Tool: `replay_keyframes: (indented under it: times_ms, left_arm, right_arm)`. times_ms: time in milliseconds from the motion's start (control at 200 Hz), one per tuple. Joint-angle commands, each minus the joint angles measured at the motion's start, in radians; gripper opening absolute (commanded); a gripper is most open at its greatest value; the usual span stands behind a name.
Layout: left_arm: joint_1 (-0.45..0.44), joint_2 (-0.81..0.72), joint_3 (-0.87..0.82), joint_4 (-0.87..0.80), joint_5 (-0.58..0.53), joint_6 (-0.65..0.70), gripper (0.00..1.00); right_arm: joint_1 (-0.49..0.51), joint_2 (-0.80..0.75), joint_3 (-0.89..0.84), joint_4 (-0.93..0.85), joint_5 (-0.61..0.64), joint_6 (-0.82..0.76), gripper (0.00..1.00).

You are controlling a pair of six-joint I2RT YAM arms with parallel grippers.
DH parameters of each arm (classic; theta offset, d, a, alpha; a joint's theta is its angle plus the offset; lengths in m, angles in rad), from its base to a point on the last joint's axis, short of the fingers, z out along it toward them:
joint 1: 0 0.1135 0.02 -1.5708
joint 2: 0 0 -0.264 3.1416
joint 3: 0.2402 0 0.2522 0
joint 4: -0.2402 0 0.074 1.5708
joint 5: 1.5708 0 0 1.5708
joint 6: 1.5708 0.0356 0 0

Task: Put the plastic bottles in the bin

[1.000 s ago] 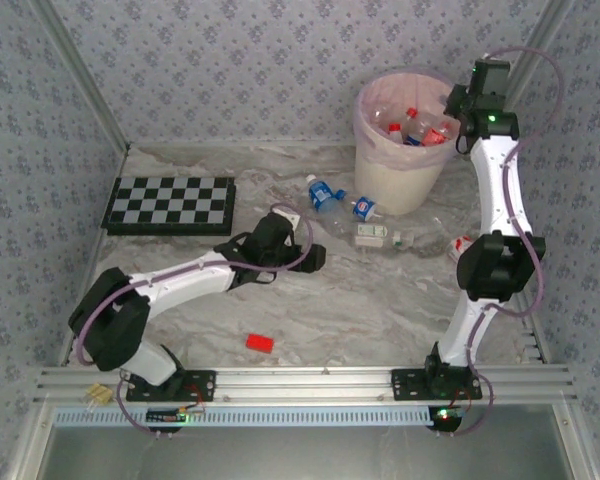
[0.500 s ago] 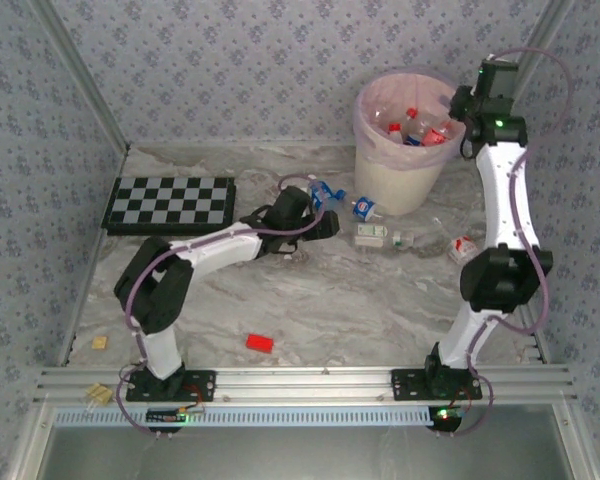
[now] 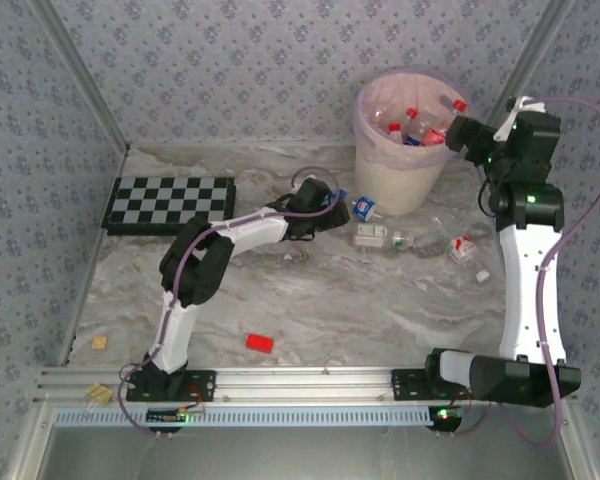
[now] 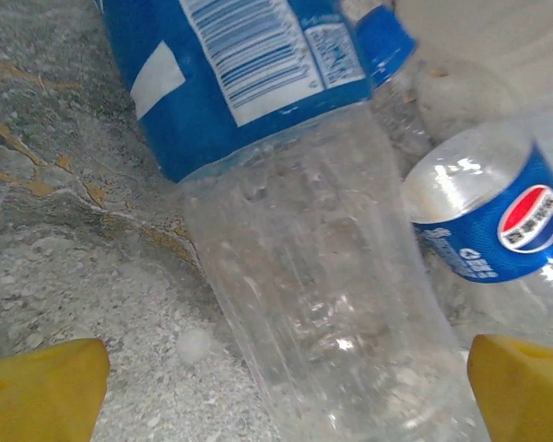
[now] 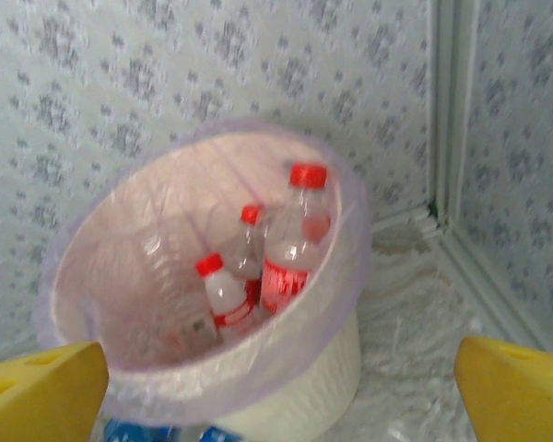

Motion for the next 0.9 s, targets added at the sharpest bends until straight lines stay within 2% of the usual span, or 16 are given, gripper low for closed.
replay_keyframes:
  times_ms: [0, 130, 335, 510, 640, 775, 895]
  left_arm:
    - [0.004, 0.042, 0.046, -0.007, 0.039, -0.001, 0.94]
    - [0.004, 0.077, 0.067, -0.028, 0.048, 0.022, 0.90]
    - [0.005, 0.045, 0.032, -0.047, 0.016, 0.061, 0.70]
    - [0.006, -0.034, -0.026, -0.077, -0.013, 0.123, 0.61]
    - [0.005, -0.161, -0.116, -0.092, -0.075, 0.214, 0.58]
    - [0.000, -0.364, -0.301, 0.002, -0.107, 0.358, 0.58]
    - [0.002, -0.554, -0.499, 0.093, -0.019, 0.459, 0.44]
  right_arm:
    - [-0.006, -0.051, -0.084, -0.055, -0.116, 0.048, 1.00]
    - [0.001, -0.129, -0.187, -0.048, -0.164, 0.082, 1.00]
    - [0.001, -0.209, -0.266, -0.107, -0.180, 0.066, 1.00]
    - [0.004, -0.245, -0.323, -0.106, -0.326, 0.062, 0.98]
    - [0.033, -0.256, -0.389, -0.039, -0.484, 0.115, 0.98]
    - [0.135, -0.237, -0.433, 0.067, -0.565, 0.159, 0.99]
    - [0.257, -0.184, -0.440, 0.134, -0.591, 0.172, 0.99]
